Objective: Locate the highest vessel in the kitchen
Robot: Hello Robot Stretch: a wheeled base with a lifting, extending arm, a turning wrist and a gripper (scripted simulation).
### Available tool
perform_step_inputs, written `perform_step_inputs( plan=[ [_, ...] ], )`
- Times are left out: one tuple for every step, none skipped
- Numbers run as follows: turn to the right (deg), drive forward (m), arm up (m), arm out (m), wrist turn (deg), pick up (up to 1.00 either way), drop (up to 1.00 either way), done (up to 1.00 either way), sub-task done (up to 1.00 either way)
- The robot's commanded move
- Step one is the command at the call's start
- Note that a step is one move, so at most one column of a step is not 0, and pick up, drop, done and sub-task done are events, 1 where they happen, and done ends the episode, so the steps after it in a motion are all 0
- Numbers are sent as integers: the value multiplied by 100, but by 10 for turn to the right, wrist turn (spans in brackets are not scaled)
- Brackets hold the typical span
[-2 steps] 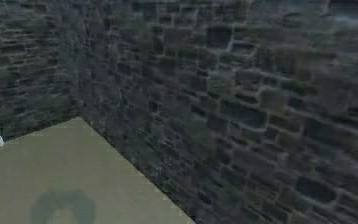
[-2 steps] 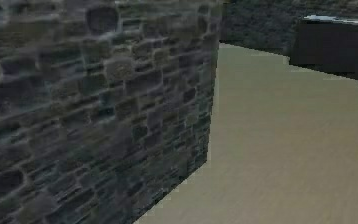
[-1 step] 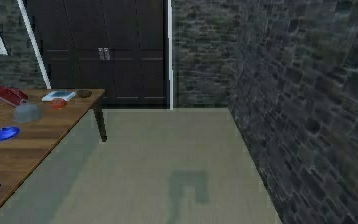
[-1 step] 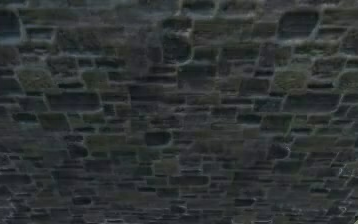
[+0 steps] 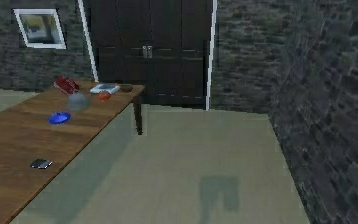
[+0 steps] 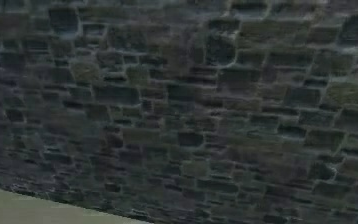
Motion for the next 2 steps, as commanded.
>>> perform_step_inputs(
  plan=[
    [0,80,0,0,0,0,0,0,0],
    [-450,0,0,0,0,0,0,0,0]
  ],
)
